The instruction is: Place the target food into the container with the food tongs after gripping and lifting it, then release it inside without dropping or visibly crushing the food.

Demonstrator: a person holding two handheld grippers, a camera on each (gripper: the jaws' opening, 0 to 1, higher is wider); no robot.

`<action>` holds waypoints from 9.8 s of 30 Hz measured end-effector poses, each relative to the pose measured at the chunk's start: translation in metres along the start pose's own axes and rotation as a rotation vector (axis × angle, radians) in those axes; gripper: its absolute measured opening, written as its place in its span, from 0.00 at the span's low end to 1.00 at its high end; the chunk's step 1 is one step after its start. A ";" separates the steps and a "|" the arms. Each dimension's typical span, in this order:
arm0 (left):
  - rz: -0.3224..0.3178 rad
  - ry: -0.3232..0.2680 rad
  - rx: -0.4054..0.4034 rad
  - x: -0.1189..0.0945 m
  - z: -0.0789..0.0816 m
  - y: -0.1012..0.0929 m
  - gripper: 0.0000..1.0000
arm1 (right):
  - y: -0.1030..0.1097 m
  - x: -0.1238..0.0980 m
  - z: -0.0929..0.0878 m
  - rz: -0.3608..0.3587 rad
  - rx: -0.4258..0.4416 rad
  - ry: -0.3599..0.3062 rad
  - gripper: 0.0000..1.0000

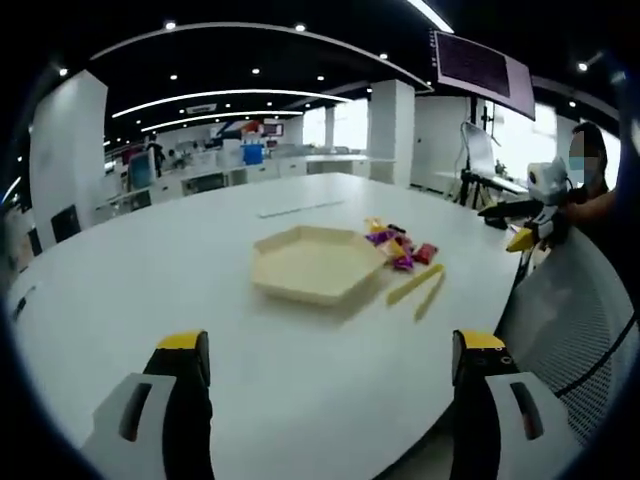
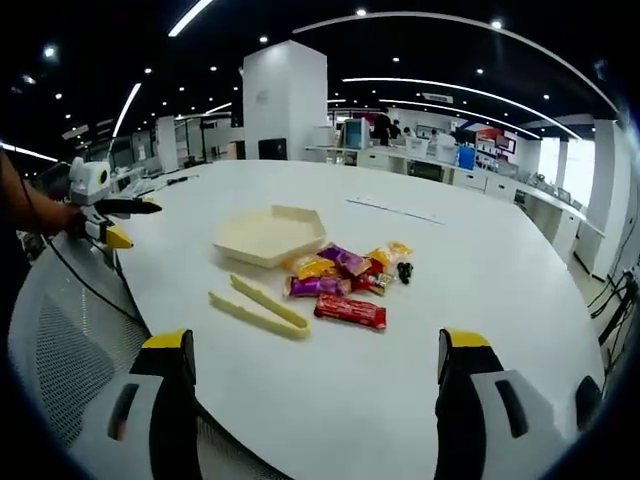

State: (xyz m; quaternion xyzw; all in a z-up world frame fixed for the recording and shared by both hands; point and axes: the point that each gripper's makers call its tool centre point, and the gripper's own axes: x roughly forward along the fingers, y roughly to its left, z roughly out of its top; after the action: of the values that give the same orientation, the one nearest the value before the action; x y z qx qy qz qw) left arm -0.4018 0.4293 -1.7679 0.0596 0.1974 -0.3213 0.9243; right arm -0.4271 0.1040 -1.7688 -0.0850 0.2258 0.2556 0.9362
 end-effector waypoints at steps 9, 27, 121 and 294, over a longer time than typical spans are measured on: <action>-0.066 -0.004 0.077 -0.007 0.007 0.000 0.99 | -0.040 -0.021 0.002 -0.029 0.000 -0.018 0.99; -0.019 -0.008 0.130 -0.032 0.029 0.031 0.99 | -0.081 -0.039 0.010 -0.061 -0.031 -0.055 0.99; -0.611 0.431 0.548 0.156 -0.026 -0.124 0.01 | -0.052 -0.021 0.028 0.140 -0.030 -0.040 1.00; -0.877 -0.184 0.215 0.015 0.231 -0.159 0.19 | 0.113 -0.027 0.243 0.869 -0.075 -0.361 0.22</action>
State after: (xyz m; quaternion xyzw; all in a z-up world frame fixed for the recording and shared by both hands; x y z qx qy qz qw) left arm -0.4137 0.2408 -1.5602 0.0373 0.0867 -0.7047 0.7032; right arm -0.4141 0.2559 -1.5469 0.0296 0.0649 0.6424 0.7631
